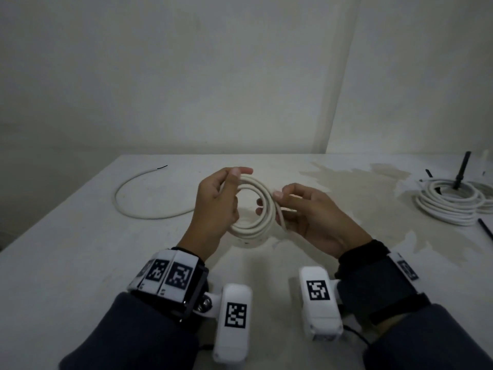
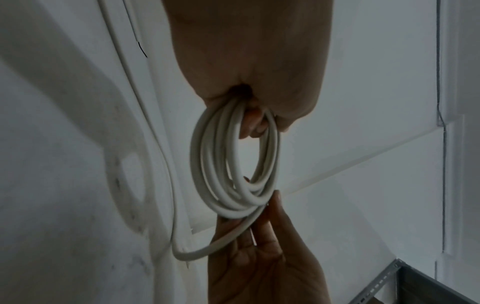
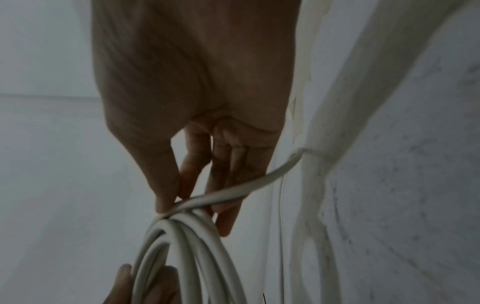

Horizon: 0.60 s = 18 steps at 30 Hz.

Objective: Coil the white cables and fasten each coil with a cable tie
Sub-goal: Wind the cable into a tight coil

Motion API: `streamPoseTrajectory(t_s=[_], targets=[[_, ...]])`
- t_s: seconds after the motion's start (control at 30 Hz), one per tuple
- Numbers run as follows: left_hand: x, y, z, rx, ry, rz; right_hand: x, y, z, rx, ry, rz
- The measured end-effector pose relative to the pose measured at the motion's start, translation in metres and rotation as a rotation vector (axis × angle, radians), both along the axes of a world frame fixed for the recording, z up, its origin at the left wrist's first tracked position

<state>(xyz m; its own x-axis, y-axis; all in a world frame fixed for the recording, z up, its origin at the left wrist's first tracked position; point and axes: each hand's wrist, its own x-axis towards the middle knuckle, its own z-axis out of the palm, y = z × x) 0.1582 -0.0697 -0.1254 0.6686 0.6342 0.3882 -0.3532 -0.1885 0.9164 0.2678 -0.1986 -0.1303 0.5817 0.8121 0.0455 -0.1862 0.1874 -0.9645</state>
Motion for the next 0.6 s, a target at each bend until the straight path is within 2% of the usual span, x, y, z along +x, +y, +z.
streamPoseTrajectory(t_s=[0.07,0.2,0.33,0.47,0.6], targets=[[0.000,-0.001,-0.001,-0.018,-0.016,-0.002,-0.003,0.002,0.000,0.016,0.075,0.090],[0.000,-0.004,-0.002,0.029,-0.025,-0.001,-0.004,-0.004,0.003,-0.024,0.086,0.251],[-0.003,-0.010,0.003,0.062,-0.019,-0.090,0.002,-0.016,0.006,-0.061,0.056,0.396],[-0.004,-0.015,0.005,-0.056,-0.034,-0.112,-0.002,-0.008,0.005,0.075,0.085,0.372],[-0.001,-0.016,0.005,-0.118,-0.045,-0.060,-0.017,0.004,0.007,0.205,0.264,0.349]])
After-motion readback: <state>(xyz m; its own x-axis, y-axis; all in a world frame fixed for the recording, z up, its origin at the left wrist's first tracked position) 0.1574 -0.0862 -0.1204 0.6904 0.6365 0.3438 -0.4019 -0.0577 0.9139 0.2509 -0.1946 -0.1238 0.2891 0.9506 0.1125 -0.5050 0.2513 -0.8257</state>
